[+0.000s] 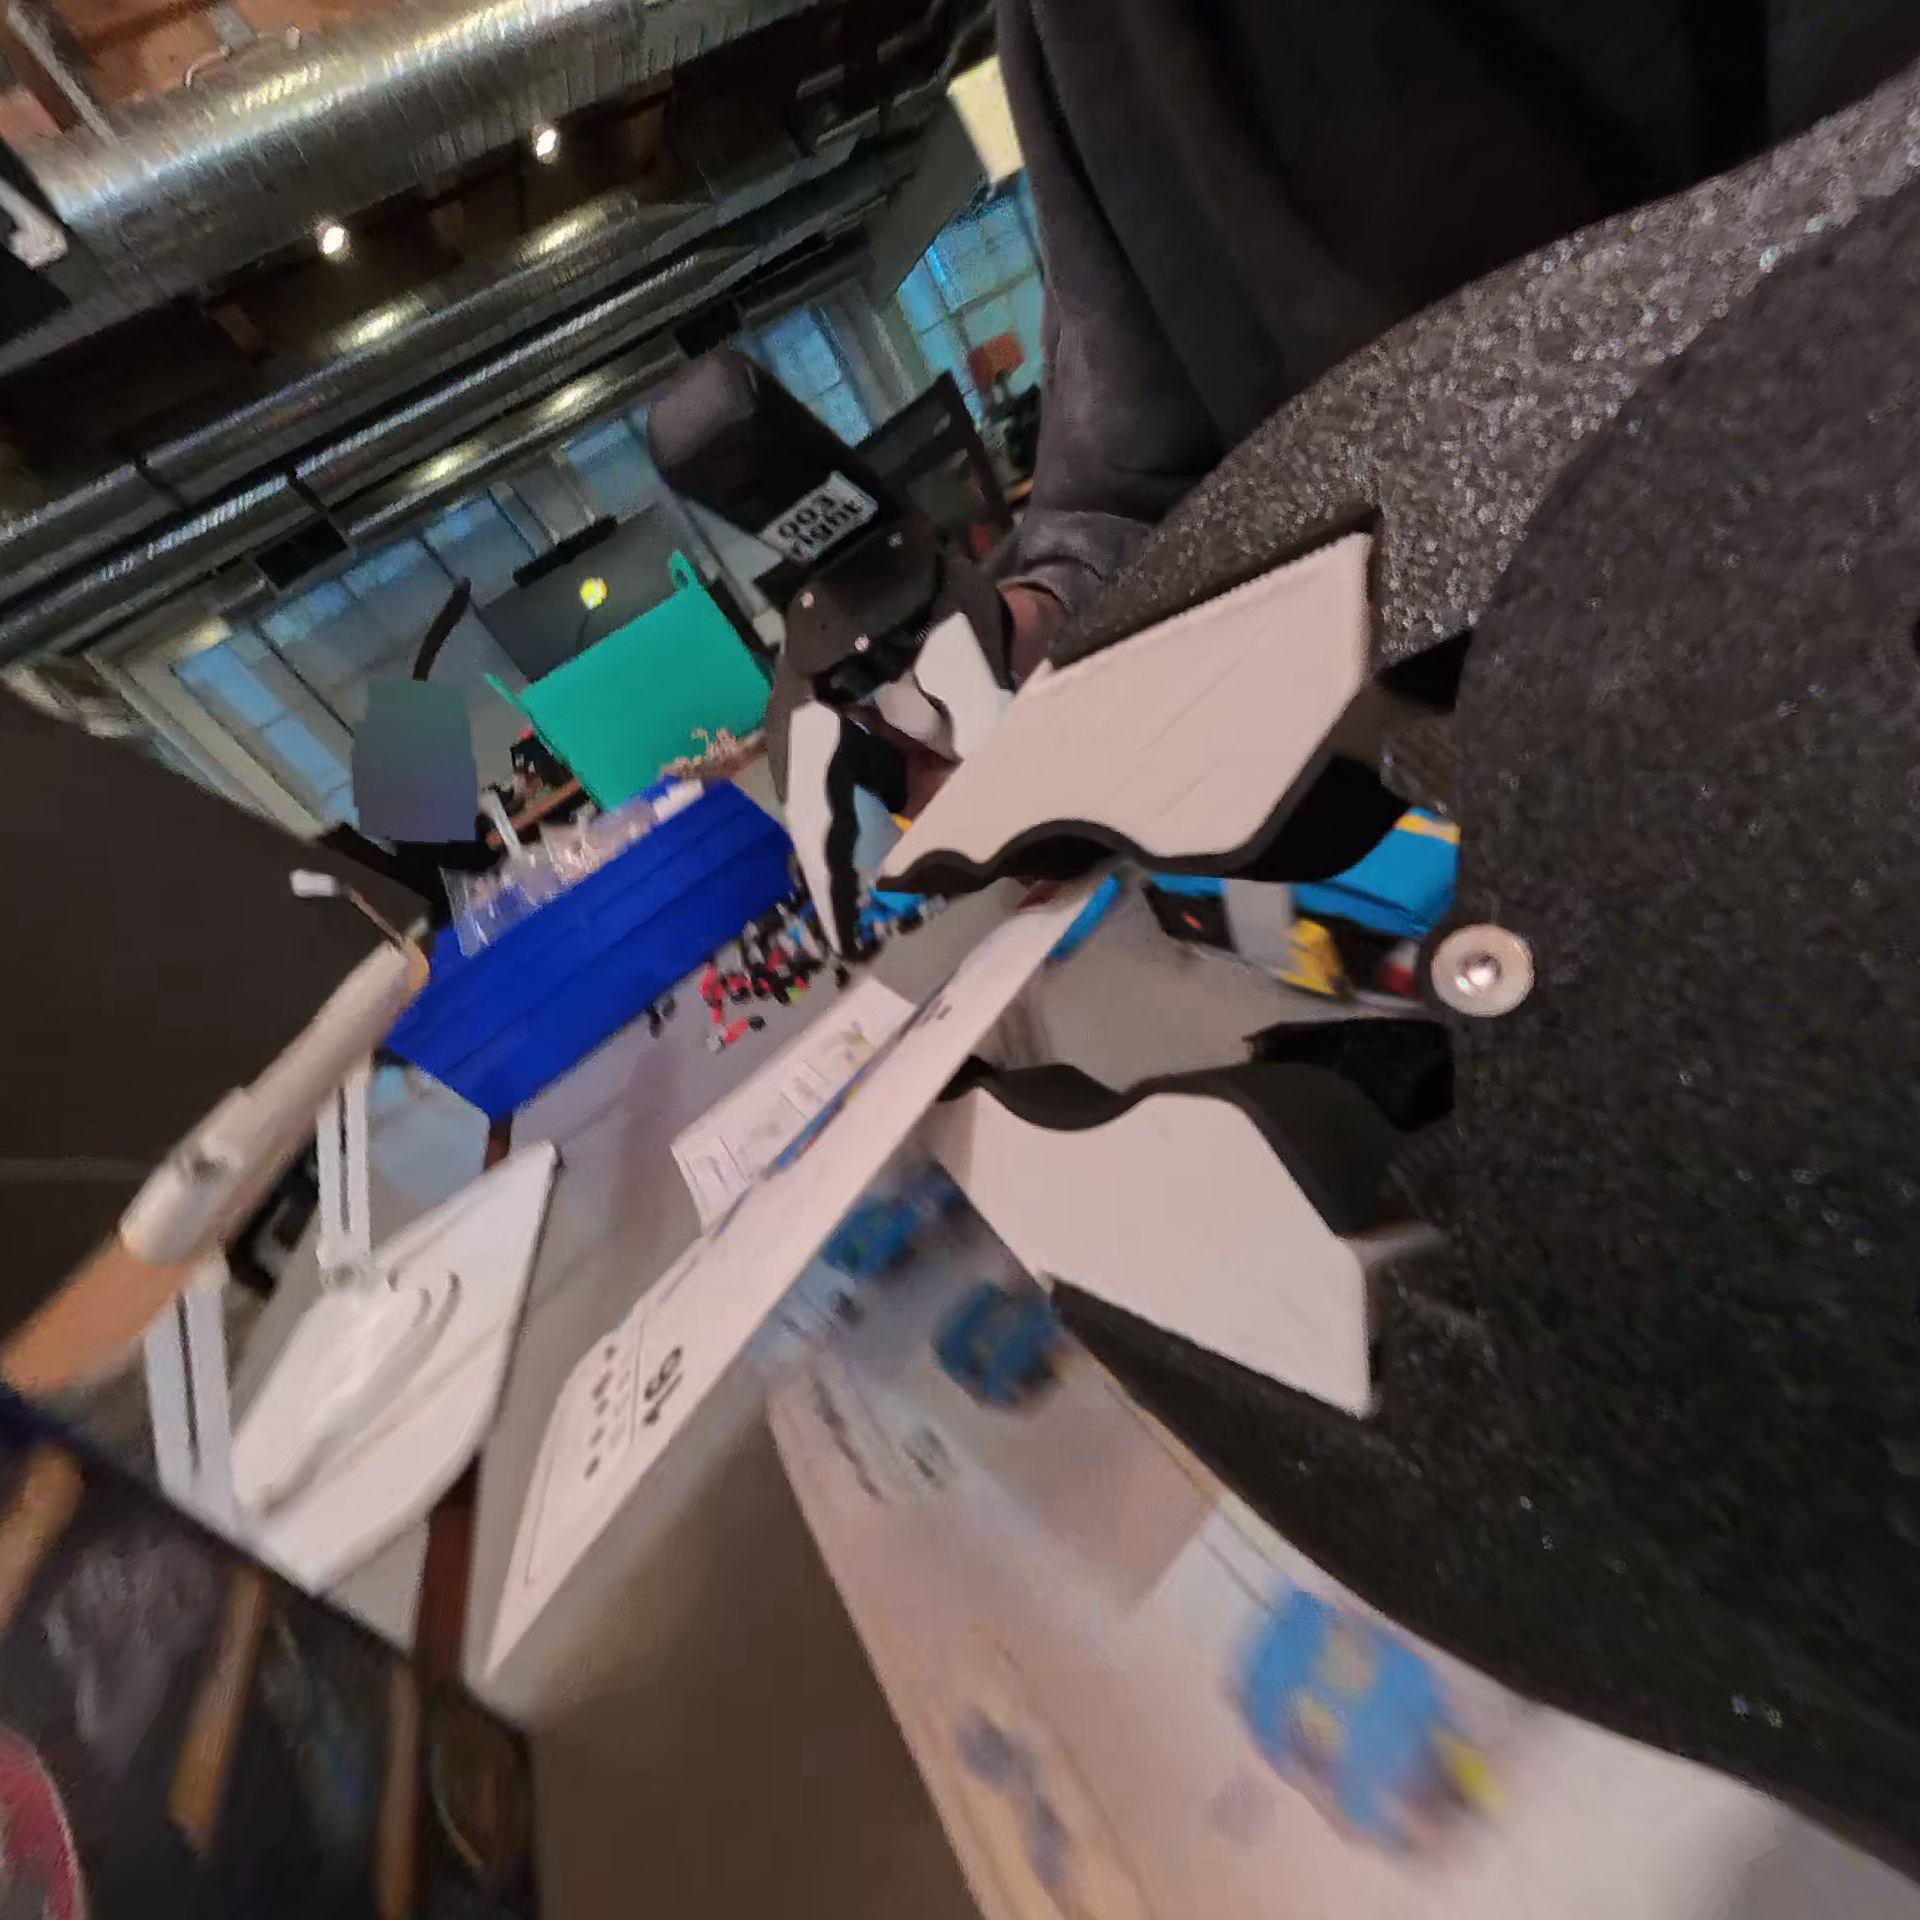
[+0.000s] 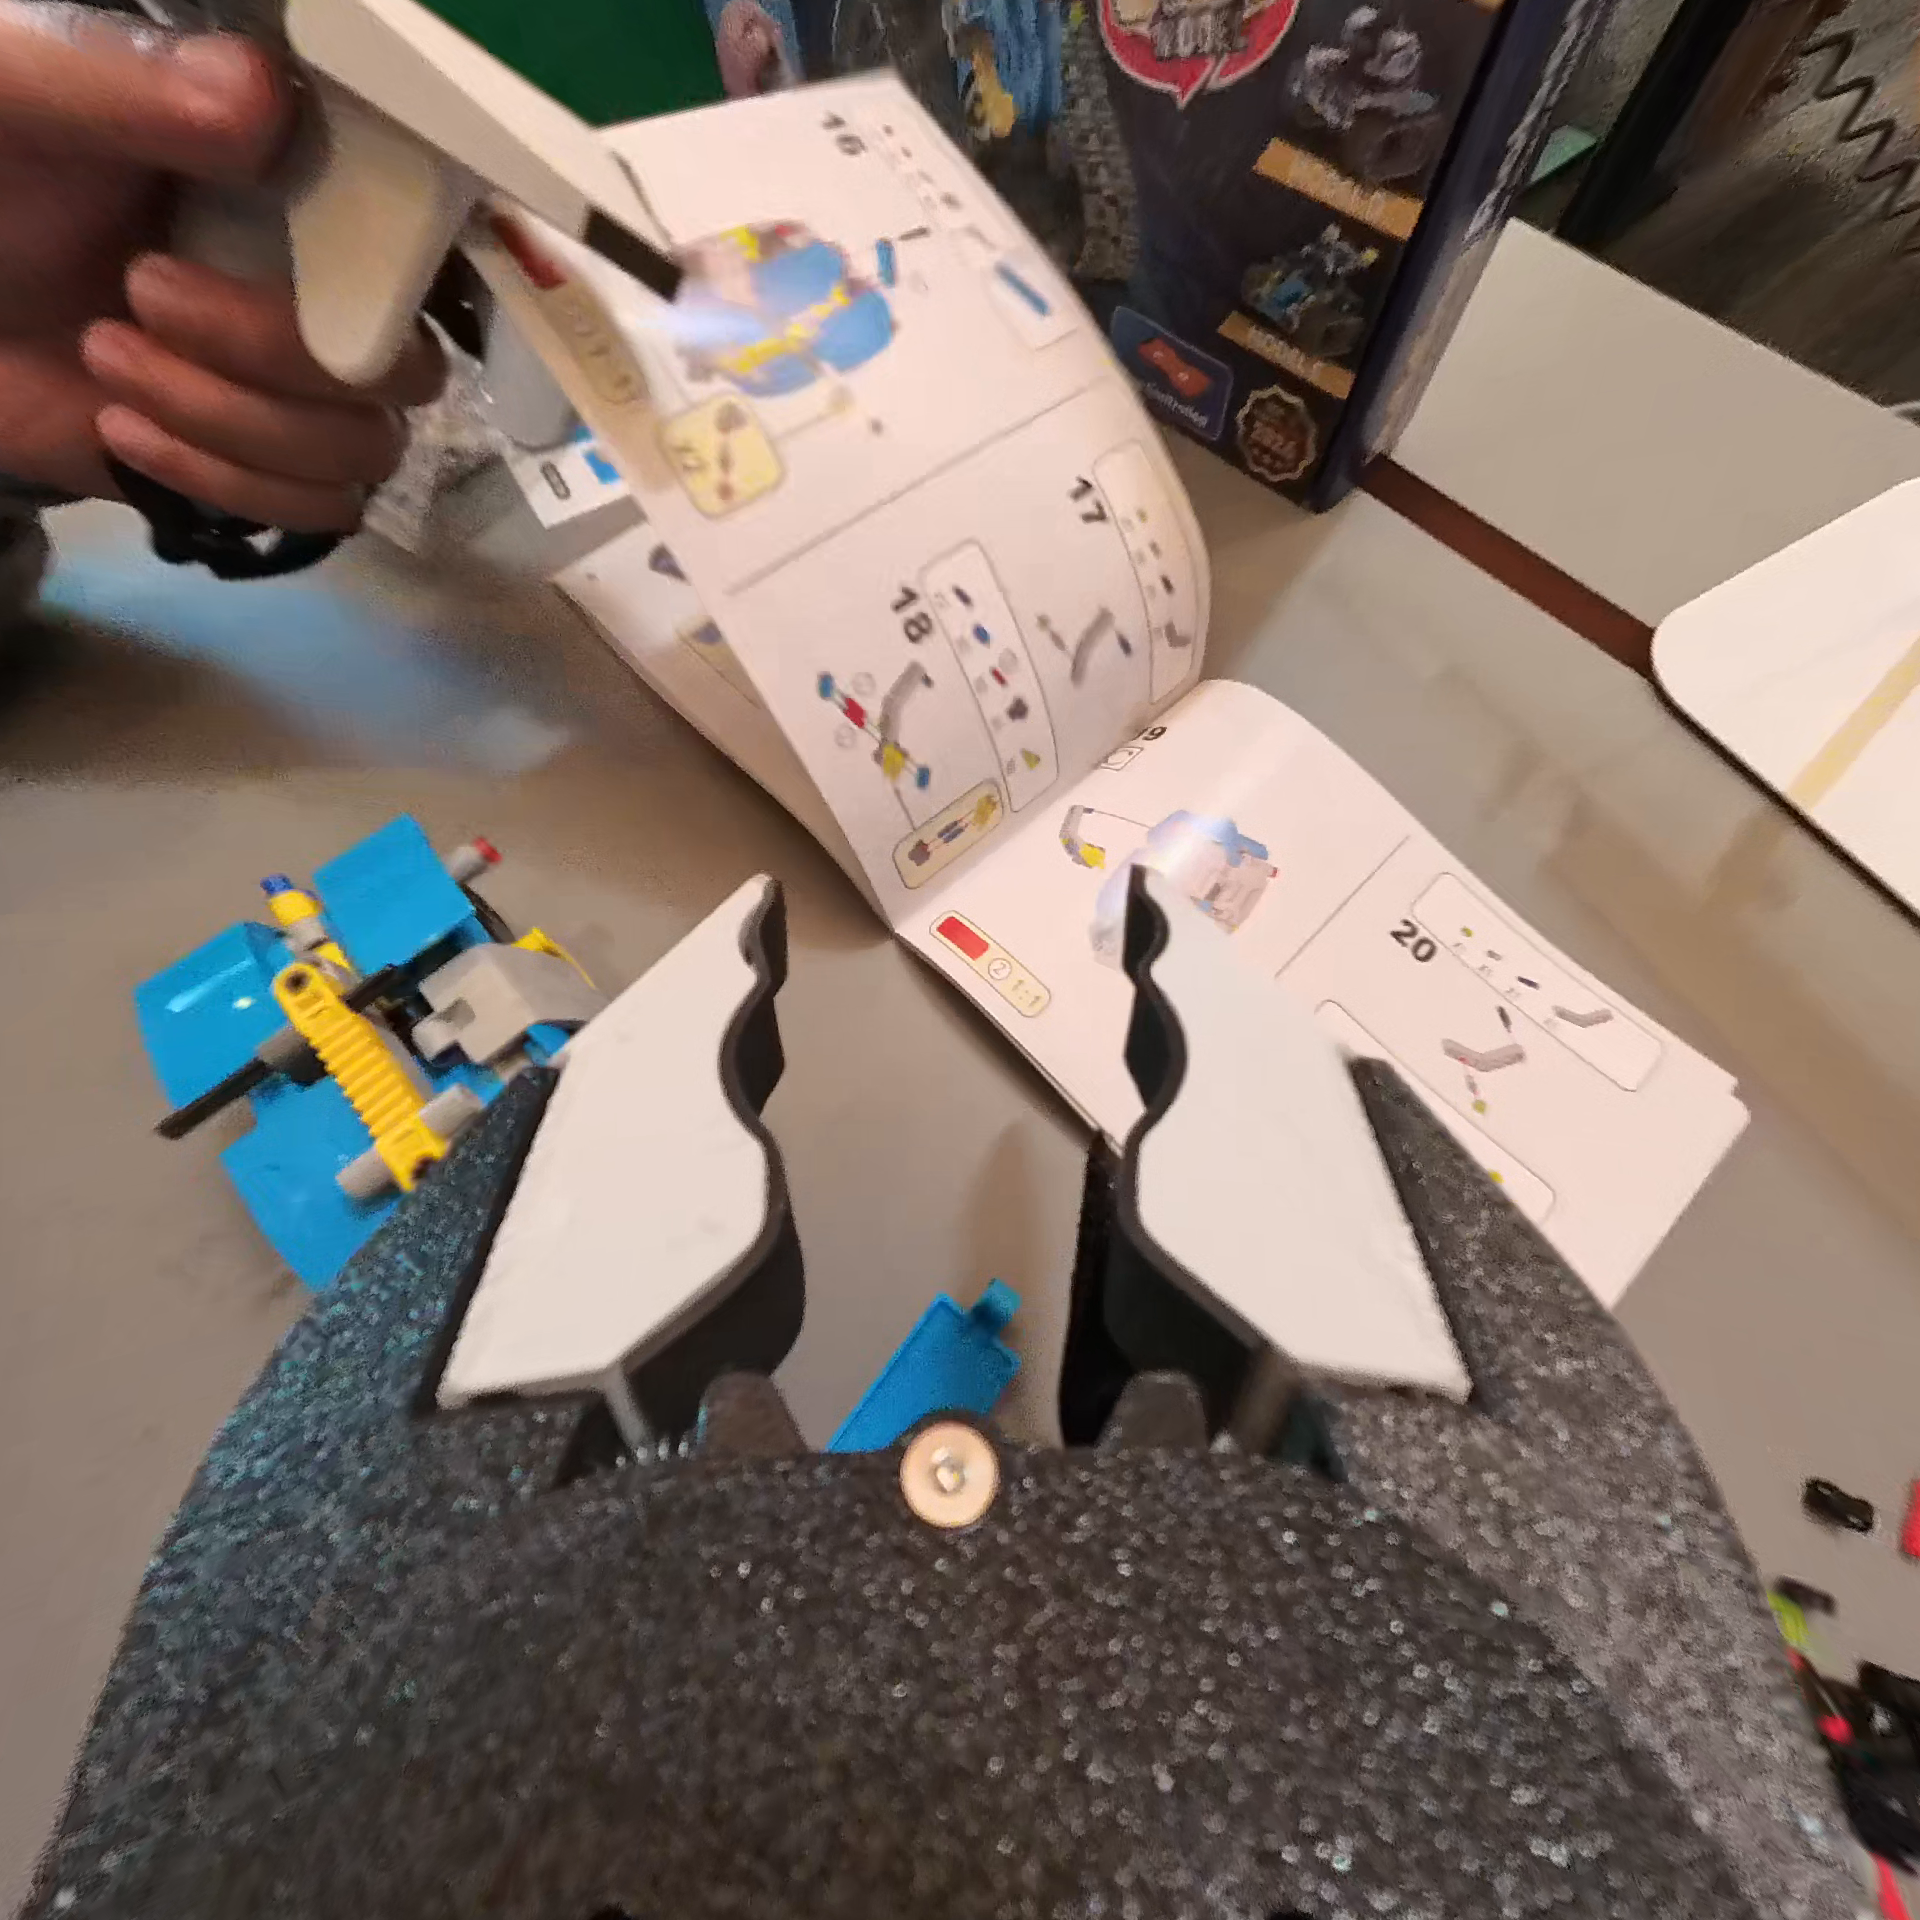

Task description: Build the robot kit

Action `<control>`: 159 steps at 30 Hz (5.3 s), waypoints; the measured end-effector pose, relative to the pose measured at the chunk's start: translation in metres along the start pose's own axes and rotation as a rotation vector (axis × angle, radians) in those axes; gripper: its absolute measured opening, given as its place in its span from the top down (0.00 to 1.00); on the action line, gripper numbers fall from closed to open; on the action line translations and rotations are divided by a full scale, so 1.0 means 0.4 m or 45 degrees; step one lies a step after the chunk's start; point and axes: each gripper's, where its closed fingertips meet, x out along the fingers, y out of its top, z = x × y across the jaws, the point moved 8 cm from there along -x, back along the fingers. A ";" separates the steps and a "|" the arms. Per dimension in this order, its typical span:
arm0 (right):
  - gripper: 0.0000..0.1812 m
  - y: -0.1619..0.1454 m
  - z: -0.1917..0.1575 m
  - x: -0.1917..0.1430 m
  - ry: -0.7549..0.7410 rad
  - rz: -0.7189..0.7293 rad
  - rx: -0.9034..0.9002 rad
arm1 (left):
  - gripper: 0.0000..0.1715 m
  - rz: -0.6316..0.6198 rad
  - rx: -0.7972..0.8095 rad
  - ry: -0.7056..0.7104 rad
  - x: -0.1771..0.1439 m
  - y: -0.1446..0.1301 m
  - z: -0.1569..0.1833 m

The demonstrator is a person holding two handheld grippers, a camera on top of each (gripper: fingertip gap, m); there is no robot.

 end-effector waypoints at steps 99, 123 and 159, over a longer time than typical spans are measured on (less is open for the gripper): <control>0.81 -0.066 -0.231 -0.028 0.701 -0.067 -0.431 | 0.55 -0.714 1.174 0.195 0.052 -0.368 0.128; 0.82 -0.066 -0.223 -0.030 0.734 -0.060 -0.482 | 0.55 -0.730 1.222 0.223 0.057 -0.376 0.135; 0.73 -0.052 -0.158 -0.094 0.798 0.199 -0.218 | 0.55 -0.716 1.158 0.162 0.046 -0.371 0.129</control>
